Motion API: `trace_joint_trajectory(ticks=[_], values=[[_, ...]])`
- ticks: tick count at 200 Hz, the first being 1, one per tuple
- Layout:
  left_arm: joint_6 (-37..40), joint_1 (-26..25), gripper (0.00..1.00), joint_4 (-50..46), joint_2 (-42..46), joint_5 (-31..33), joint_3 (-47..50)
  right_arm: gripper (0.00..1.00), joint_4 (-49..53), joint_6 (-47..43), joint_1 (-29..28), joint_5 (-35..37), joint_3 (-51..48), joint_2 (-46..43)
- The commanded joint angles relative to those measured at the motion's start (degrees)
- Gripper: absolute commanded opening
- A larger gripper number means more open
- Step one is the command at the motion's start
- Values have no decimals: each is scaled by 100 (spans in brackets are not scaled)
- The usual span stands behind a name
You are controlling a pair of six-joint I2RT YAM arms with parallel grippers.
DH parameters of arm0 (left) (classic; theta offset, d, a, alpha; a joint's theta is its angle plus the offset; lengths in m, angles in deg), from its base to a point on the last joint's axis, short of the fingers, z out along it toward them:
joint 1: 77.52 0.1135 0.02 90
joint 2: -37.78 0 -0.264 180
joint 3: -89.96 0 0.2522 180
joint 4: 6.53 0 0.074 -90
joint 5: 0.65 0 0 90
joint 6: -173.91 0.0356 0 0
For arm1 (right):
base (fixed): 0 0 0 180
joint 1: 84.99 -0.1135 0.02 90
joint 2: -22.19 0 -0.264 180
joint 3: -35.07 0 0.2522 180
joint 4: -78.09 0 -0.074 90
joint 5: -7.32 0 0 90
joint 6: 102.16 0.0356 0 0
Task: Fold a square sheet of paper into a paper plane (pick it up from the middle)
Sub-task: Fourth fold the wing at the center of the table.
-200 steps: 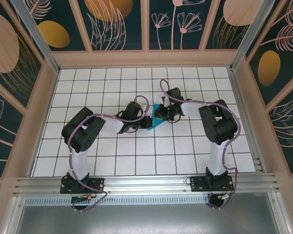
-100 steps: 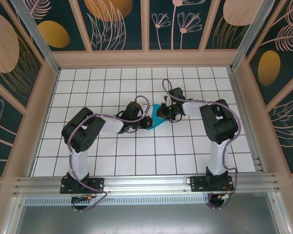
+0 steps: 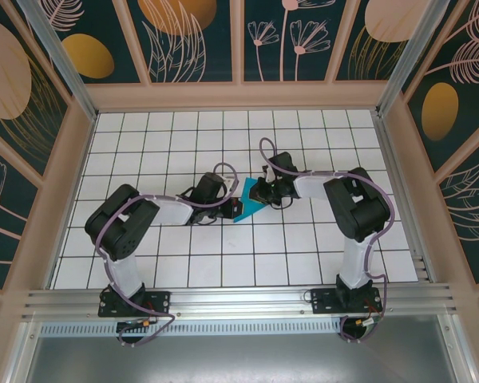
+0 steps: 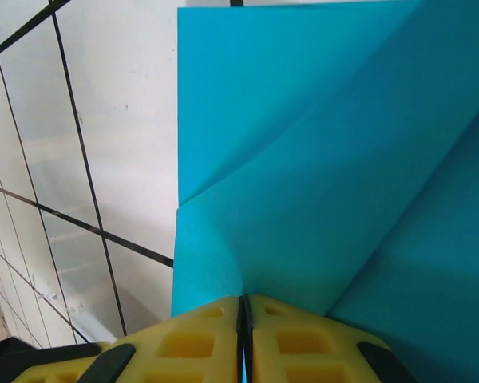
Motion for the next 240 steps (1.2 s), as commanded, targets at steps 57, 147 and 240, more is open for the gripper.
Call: trace_joint_trajectory(ticks=[57, 147, 240], values=[[-644, 12, 0, 261, -73, 156, -393, 12, 237, 221, -122, 95, -164, 75], [-492, 7, 0, -637, -618, 364, -678, 12, 137, 40, -76, -1, -52, -3], [-433, 8, 0, -1376, -841, 640, -735, 11, 312, -892, 421, 363, 347, 334]])
